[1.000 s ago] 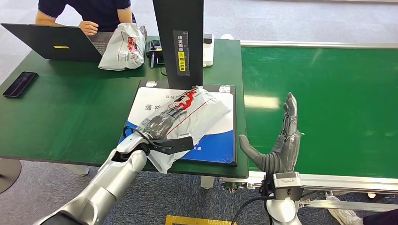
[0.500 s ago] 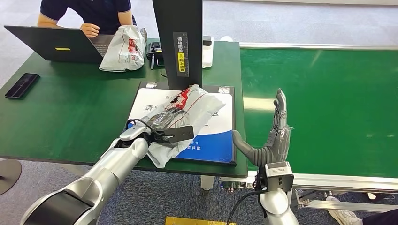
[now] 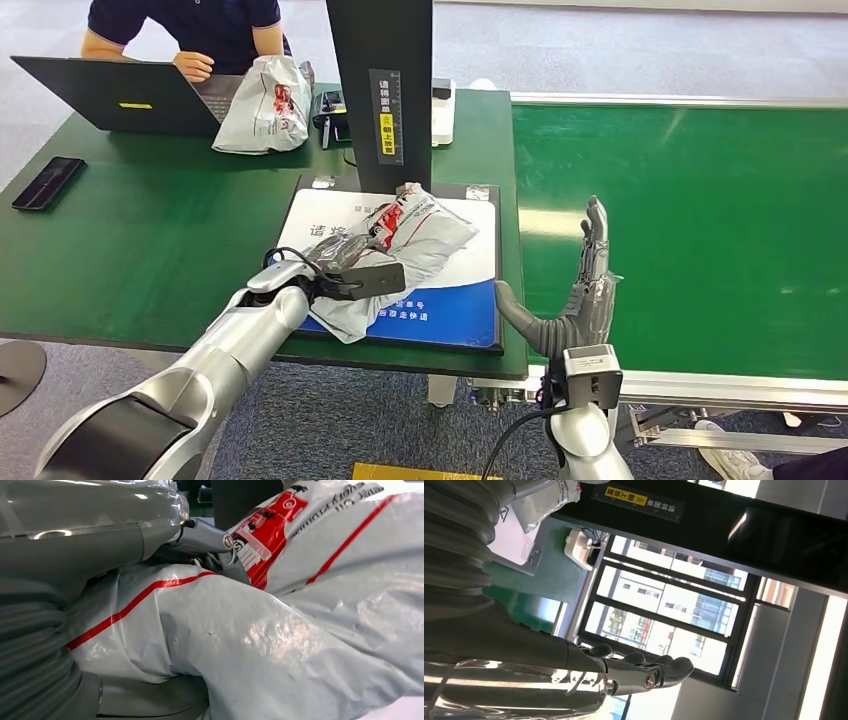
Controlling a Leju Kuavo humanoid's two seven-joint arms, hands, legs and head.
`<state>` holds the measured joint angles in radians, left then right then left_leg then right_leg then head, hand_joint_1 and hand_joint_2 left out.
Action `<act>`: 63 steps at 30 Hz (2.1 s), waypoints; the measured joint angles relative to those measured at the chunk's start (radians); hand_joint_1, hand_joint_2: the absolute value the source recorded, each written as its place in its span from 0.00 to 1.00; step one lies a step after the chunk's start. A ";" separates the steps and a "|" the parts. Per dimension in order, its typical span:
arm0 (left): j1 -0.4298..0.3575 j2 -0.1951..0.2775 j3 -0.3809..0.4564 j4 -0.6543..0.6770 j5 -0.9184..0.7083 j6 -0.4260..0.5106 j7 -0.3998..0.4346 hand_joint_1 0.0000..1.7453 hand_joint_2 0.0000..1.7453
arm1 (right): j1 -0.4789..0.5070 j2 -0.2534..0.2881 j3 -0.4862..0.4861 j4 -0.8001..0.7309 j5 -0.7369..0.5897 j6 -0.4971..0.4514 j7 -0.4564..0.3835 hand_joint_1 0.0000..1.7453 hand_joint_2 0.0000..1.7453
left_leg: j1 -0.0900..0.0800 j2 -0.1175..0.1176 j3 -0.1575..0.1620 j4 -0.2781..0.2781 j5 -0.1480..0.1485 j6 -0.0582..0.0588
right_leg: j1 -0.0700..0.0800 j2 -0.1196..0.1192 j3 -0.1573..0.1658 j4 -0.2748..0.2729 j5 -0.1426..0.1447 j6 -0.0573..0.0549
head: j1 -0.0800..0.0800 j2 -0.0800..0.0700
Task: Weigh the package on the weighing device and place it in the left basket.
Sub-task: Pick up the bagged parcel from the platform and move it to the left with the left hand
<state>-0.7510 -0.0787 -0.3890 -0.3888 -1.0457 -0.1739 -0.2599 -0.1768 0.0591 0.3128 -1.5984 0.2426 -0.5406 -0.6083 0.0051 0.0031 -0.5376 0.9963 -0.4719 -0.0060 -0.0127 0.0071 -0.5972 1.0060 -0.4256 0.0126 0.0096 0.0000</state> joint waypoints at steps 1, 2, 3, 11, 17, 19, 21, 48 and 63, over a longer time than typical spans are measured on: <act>0.000 0.001 0.002 0.000 0.010 0.003 -0.018 1.00 1.00 | 0.000 -0.001 0.000 0.000 -0.002 0.000 0.000 0.00 1.00 | 0.000 0.000 0.000 0.000 0.000 0.000 | 0.000 0.000 0.000 0.000 0.000 0.000 | 0.000 0.000; 0.000 0.002 0.004 -0.002 0.024 0.006 -0.038 1.00 1.00 | 0.000 -0.003 0.000 0.000 -0.004 0.001 0.000 0.00 1.00 | 0.000 0.000 -0.001 0.000 0.000 0.000 | 0.000 0.000 -0.001 0.000 0.000 0.000 | 0.000 0.000; 0.001 0.004 0.007 -0.004 0.040 0.009 -0.060 1.00 1.00 | 0.000 -0.003 0.000 0.000 -0.005 0.002 0.000 0.00 1.00 | 0.000 0.000 -0.001 0.000 0.000 0.000 | 0.000 0.000 -0.001 0.000 0.000 0.000 | 0.000 0.000; 0.052 0.030 0.064 -0.109 0.256 -0.045 -0.282 1.00 1.00 | -0.002 -0.012 0.000 0.000 -0.013 0.021 0.000 0.00 1.00 | 0.000 0.000 -0.007 0.001 0.000 0.000 | 0.000 0.000 -0.007 0.000 0.000 0.000 | 0.000 0.000; 0.132 0.051 0.137 -0.306 0.488 -0.097 -0.364 1.00 1.00 | -0.003 -0.020 -0.003 0.001 -0.042 0.073 0.008 0.00 1.00 | 0.000 0.000 -0.010 0.001 0.000 0.000 | 0.000 0.000 -0.010 0.000 0.000 0.000 | 0.000 0.000; 0.163 0.052 0.161 -0.390 0.562 -0.107 -0.361 1.00 1.00 | -0.006 -0.022 -0.007 0.004 -0.071 0.111 0.020 0.00 1.00 | 0.000 0.000 -0.011 0.001 0.000 0.000 | 0.000 0.000 -0.011 0.000 0.000 0.000 | 0.000 0.000; 0.189 0.053 0.180 -0.465 0.614 -0.110 -0.350 1.00 1.00 | -0.011 -0.023 -0.014 0.014 -0.096 0.148 0.034 0.00 1.00 | 0.000 0.000 -0.011 0.001 0.000 0.000 | 0.000 0.000 -0.011 0.000 0.000 0.000 | 0.000 0.000; 0.309 0.042 0.241 -0.747 0.667 0.120 -0.316 1.00 1.00 | -0.026 -0.005 -0.081 0.251 -0.332 0.469 0.168 0.00 1.00 | 0.000 0.000 -0.012 0.001 0.000 0.000 | 0.000 0.000 -0.012 0.000 0.000 0.000 | 0.000 0.000; 0.310 0.029 0.248 -0.772 0.688 0.161 -0.321 1.00 1.00 | -0.030 0.015 -0.122 0.328 -0.411 0.545 0.216 0.00 1.00 | 0.000 0.000 -0.012 0.001 0.000 0.000 | 0.000 0.000 -0.012 0.000 0.000 0.000 | 0.000 0.000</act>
<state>-0.4407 -0.0496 -0.1412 -1.1604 -0.3579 -0.0129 -0.5808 -0.2069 0.0740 0.1904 -1.2701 -0.1680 0.0047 -0.3920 0.0051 0.0027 -0.5494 0.9969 -0.4720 -0.0059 -0.0127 0.0068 -0.6093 1.0060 -0.4258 0.0129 0.0096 0.0000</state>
